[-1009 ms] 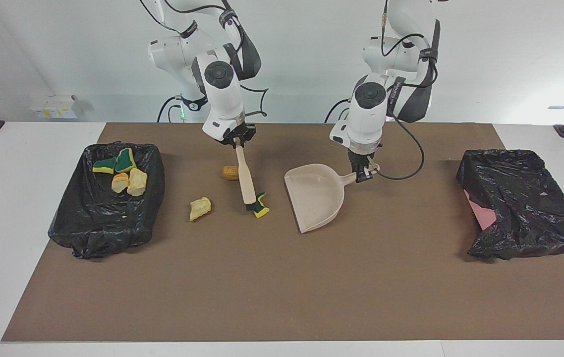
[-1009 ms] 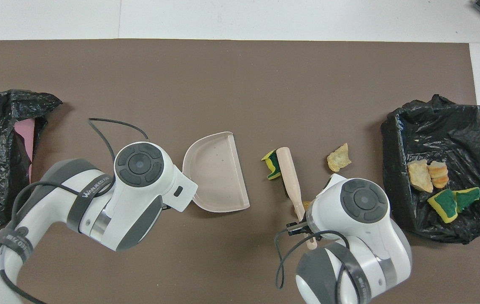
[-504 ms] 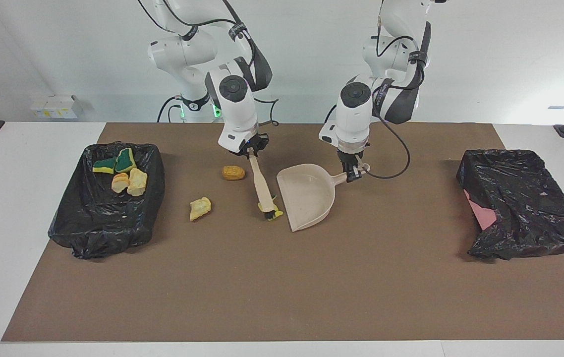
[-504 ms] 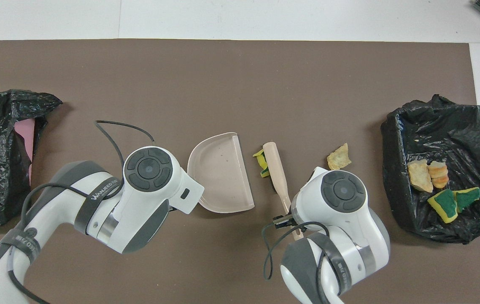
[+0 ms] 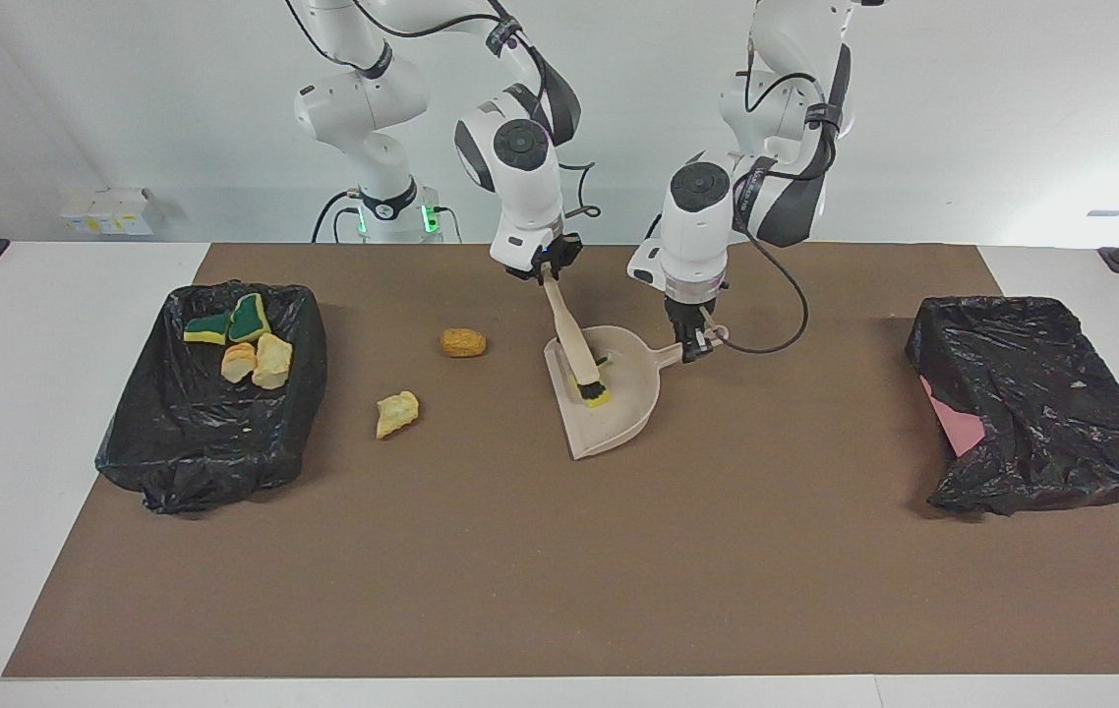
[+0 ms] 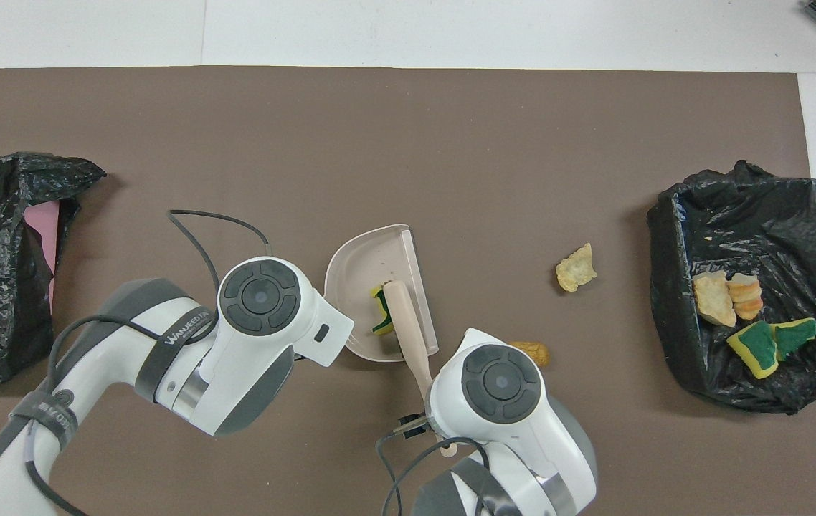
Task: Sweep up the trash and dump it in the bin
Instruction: 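Sweep the sponge pieces into the dustpan with the right gripper's brush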
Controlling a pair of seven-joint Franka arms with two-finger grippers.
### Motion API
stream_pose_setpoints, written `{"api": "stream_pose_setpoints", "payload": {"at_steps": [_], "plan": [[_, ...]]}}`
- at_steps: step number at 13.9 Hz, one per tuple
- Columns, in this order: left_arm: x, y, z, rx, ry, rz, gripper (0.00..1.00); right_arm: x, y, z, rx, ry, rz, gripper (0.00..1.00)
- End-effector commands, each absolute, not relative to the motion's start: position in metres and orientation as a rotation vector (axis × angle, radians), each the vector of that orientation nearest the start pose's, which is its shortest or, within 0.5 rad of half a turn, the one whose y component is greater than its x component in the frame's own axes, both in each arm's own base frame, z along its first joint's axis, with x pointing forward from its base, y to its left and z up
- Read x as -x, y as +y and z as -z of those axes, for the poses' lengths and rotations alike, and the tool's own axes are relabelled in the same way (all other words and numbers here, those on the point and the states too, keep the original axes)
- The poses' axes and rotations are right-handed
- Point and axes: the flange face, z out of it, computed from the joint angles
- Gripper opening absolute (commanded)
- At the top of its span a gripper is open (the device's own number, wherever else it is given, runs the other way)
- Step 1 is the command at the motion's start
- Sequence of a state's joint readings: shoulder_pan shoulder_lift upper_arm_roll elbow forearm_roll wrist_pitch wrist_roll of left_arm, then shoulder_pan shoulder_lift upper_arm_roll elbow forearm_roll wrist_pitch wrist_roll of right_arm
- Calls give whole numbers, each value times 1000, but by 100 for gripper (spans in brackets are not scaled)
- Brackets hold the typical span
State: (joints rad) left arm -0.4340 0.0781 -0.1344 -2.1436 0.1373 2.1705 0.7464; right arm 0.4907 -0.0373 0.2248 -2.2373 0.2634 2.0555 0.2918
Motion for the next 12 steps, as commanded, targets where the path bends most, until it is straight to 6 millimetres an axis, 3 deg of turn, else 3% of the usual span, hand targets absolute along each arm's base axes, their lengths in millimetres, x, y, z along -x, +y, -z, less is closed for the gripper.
{"api": "stream_pose_setpoints", "payload": {"at_steps": [1, 4, 7, 9, 12], "plan": [[-456, -286, -362, 2322, 1943, -36, 0, -371, 346, -398, 2952, -381, -397, 0], [-457, -286, -362, 2322, 1942, -34, 0, -385, 340, -421, 2956, -368, -420, 0], [-457, -285, -362, 2321, 1944, -34, 0, -403, 327, -416, 2945, -318, -364, 0], [-457, -285, -362, 2322, 1943, -34, 0, -409, 333, -397, 2936, -275, -363, 0], [-458, -283, -362, 2333, 1932, -34, 0, -385, 338, -389, 2954, -239, -425, 0]]}}
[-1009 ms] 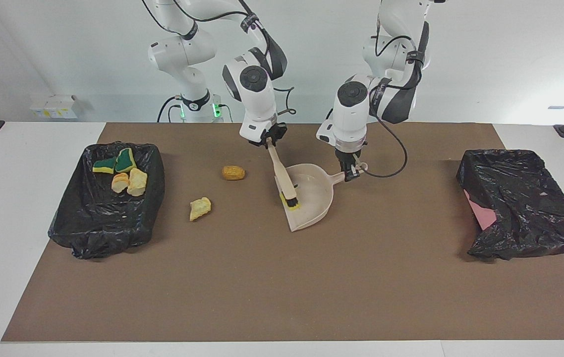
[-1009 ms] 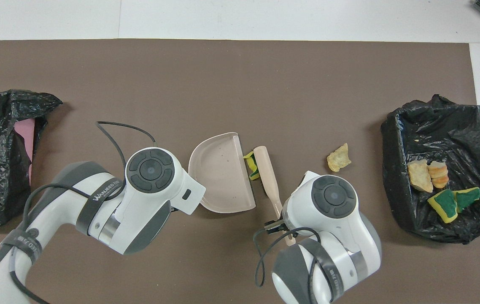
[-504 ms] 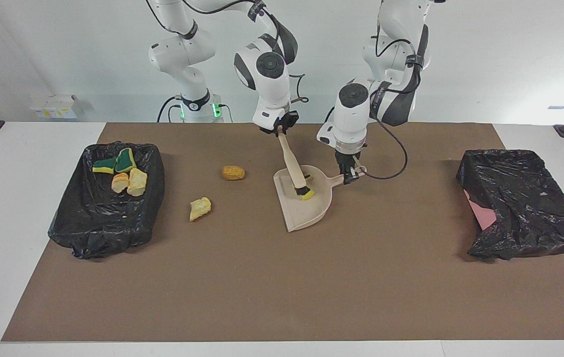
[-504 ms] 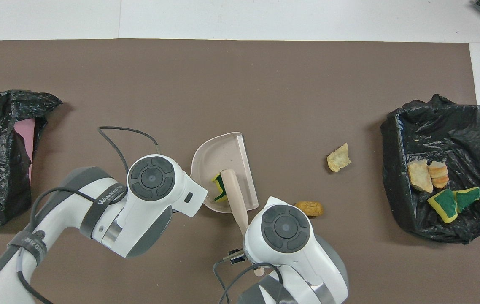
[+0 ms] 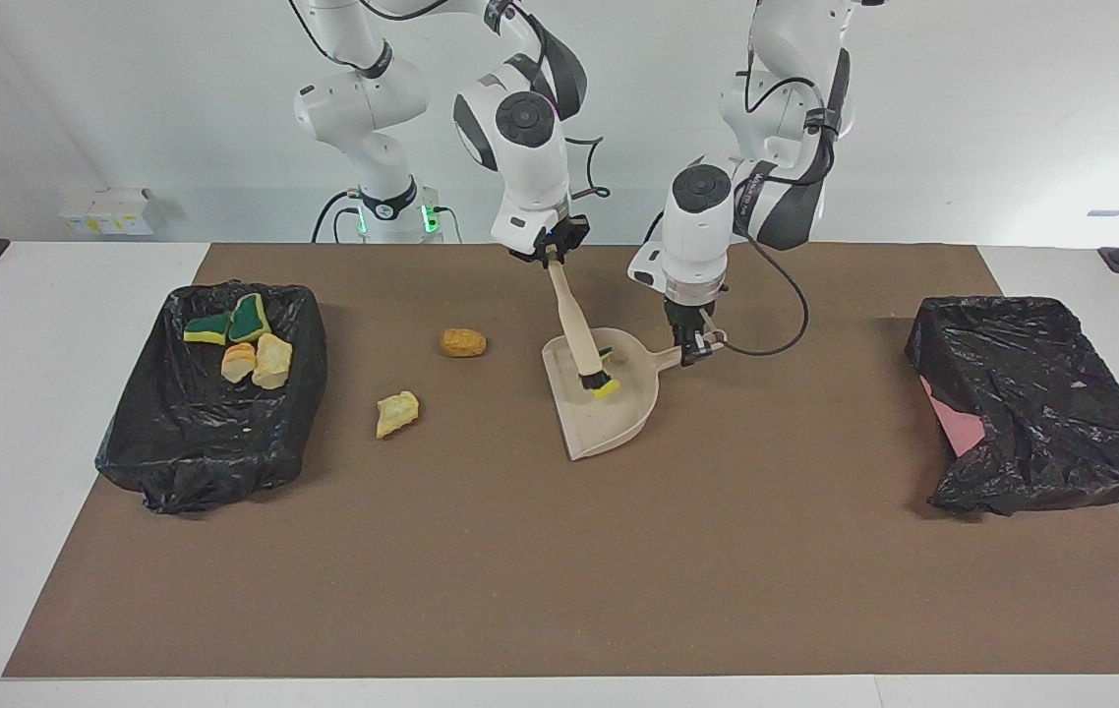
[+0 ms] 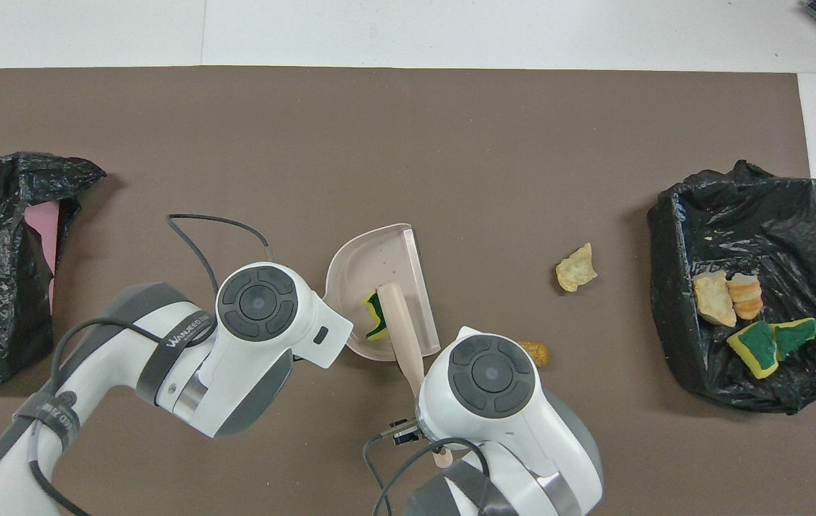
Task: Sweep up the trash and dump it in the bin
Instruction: 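Sweep the sponge pieces into the dustpan with the right gripper's brush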
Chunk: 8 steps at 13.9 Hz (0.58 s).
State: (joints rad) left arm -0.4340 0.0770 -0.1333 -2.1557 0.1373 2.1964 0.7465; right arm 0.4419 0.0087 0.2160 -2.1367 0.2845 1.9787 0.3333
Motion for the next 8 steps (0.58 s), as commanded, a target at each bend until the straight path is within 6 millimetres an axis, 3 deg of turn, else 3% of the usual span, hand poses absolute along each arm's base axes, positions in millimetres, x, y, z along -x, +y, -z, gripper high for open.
{"api": "stream_pose_setpoints", "payload": {"at_steps": [1, 5, 8], "plan": [[-458, -284, -362, 2340, 1928, -31, 0, -365, 340, -388, 2960, -256, -475, 0], [-461, -283, -362, 2364, 1915, -9, 0, -308, 352, -400, 2922, -229, -713, 0], [-468, -274, -360, 2387, 1892, 4, 0, -276, 360, -405, 2941, -235, -780, 0]]}}
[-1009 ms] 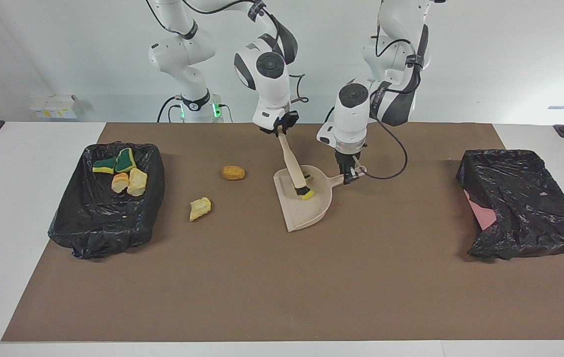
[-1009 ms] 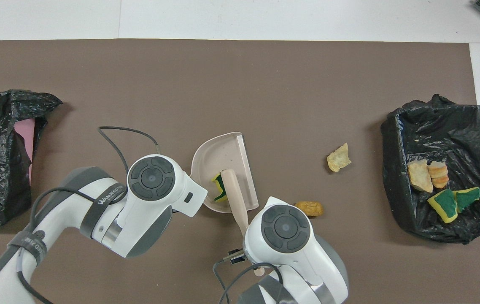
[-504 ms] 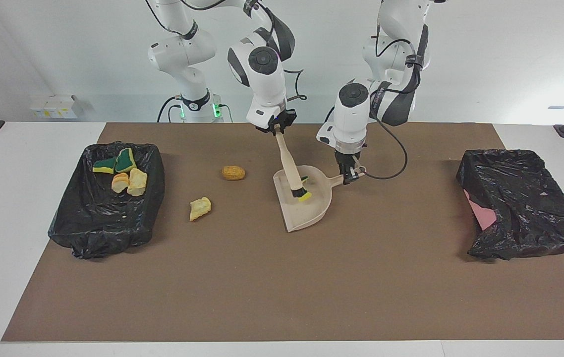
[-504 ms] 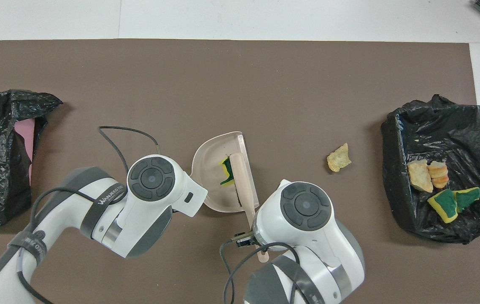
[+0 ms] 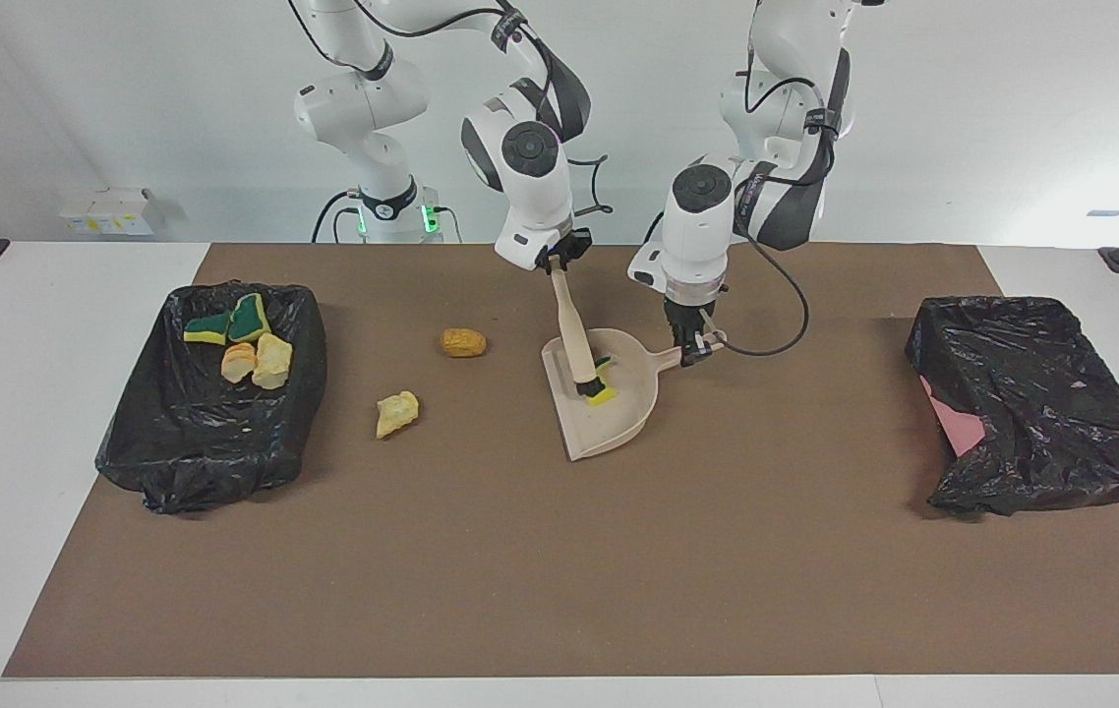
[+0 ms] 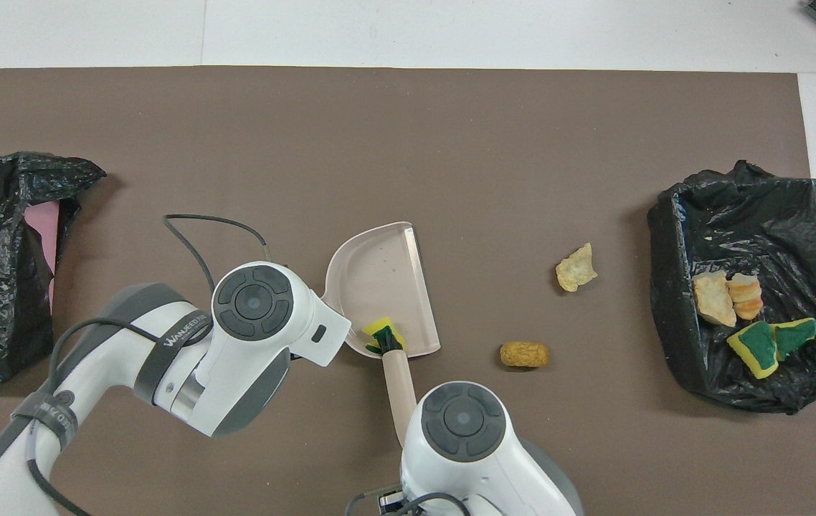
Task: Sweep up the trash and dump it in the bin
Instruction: 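Sweep the sponge pieces into the dustpan with the right gripper's brush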
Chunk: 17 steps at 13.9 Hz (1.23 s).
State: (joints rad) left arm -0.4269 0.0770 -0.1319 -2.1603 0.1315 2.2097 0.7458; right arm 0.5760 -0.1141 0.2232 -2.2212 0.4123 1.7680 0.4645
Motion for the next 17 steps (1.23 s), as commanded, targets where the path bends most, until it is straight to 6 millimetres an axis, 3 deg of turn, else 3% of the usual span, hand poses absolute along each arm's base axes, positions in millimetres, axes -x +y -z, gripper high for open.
{"api": "stream_pose_setpoints", "payload": {"at_steps": [1, 3, 8, 12, 15, 17], "plan": [[-469, -273, -360, 2393, 1886, 9, 0, -264, 364, -407, 2950, -241, -781, 0], [-470, -272, -360, 2418, 1879, 13, 0, -250, 368, -410, 2968, -233, -811, 0], [-471, -272, -360, 2427, 1876, 16, 0, -259, 361, -432, 2976, -172, -879, 0], [-471, -275, -361, 2411, 1897, 9, 0, -284, 309, -458, 3105, -30, -863, 0], [-463, -285, -363, 2390, 1920, -4, 0, -280, 282, -456, 3322, 88, -774, 0], [-453, -299, -365, 2355, 1956, -17, 0, -287, 262, -449, 3375, 138, -790, 0]]}}
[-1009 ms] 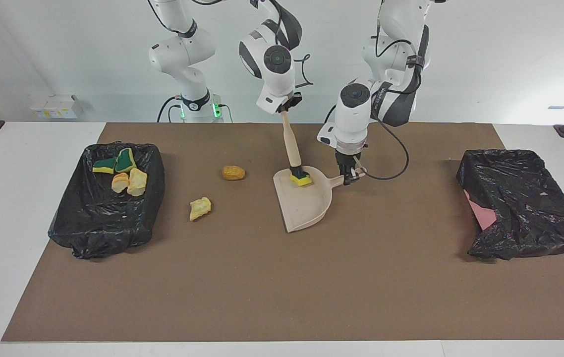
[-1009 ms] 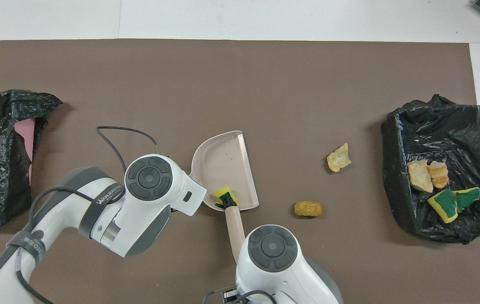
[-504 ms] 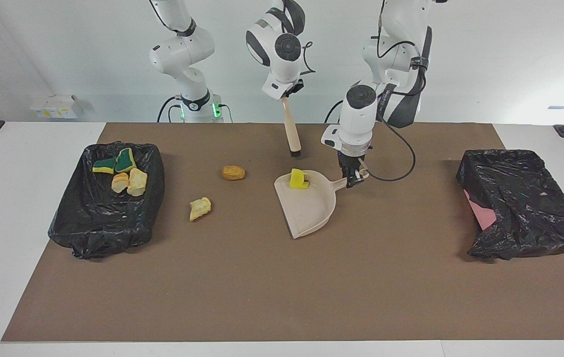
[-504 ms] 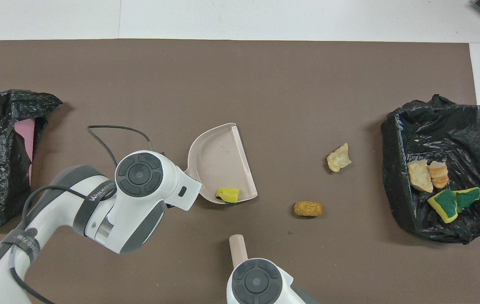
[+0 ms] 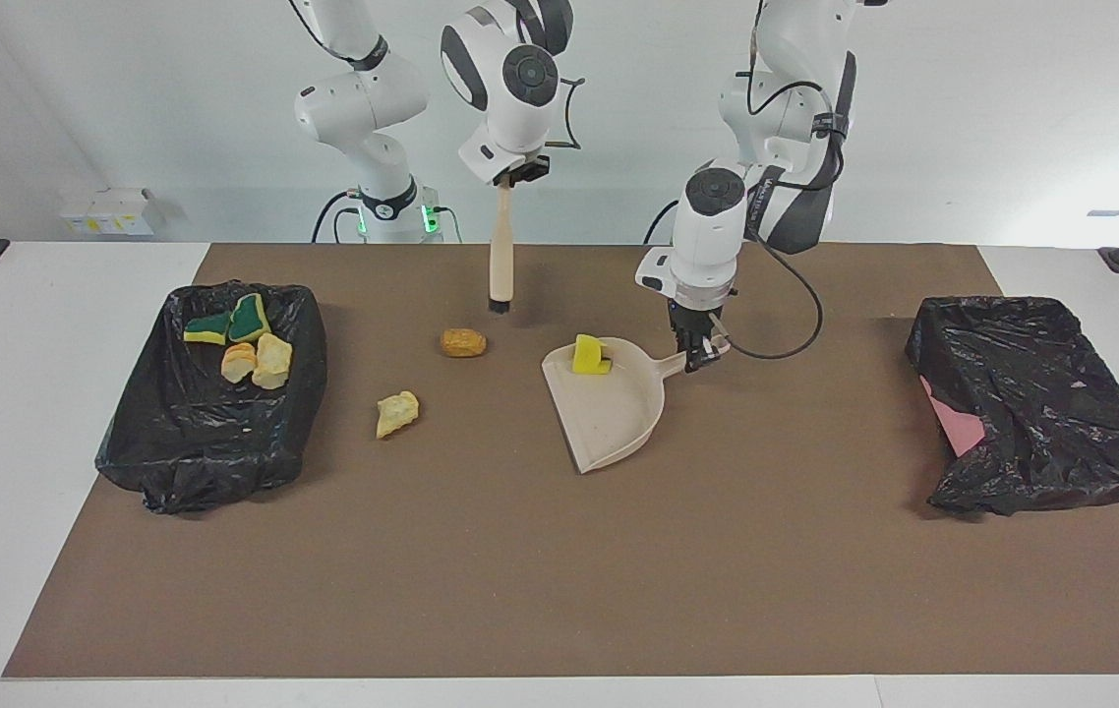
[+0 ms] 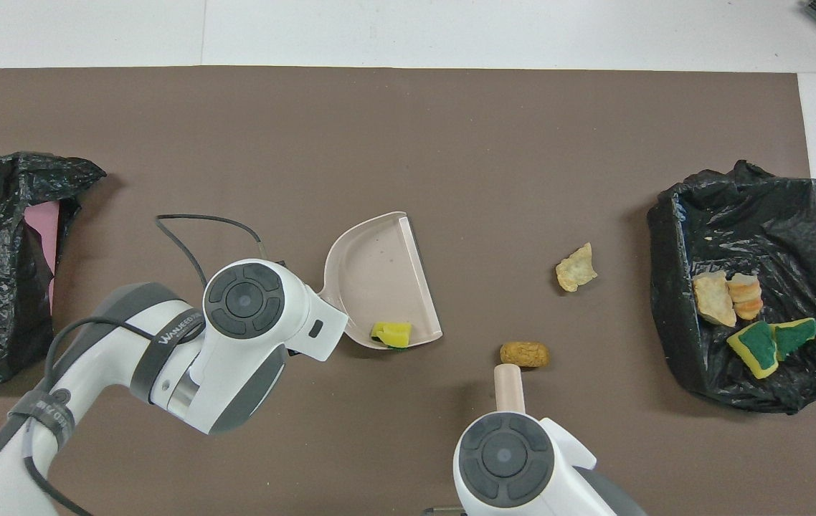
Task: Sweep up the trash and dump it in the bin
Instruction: 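Sweep the orange snack into the dustpan with the right gripper's brush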
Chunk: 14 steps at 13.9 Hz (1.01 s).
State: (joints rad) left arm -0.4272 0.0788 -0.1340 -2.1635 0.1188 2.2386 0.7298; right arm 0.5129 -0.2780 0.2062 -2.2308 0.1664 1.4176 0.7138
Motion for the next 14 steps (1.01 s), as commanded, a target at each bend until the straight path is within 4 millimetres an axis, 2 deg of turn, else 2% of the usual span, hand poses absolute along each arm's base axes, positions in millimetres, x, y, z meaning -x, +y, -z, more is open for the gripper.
{"api": "stream_pose_setpoints", "payload": {"at_steps": [1, 4, 6, 8, 11, 14], "plan": [[-448, -305, -367, 2343, 1969, -16, 0, -288, 249, -447, 3402, 171, -767, 0], [-431, -323, -368, 2324, 1988, -42, 0, -282, 214, -423, 3392, 290, -720, 0], [-417, -335, -372, 2320, 1987, -56, 0, -276, 197, -409, 3376, 308, -656, 0], [-406, -342, -375, 2313, 1989, -66, 0, -288, 180, -407, 3343, 277, -665, 0], [-393, -348, -376, 2295, 1999, -93, 0, -308, 166, -402, 3274, 149, -634, 0], [-379, -354, -375, 2300, 1986, -95, 0, -329, 176, -371, 3233, 102, -614, 0]]}}
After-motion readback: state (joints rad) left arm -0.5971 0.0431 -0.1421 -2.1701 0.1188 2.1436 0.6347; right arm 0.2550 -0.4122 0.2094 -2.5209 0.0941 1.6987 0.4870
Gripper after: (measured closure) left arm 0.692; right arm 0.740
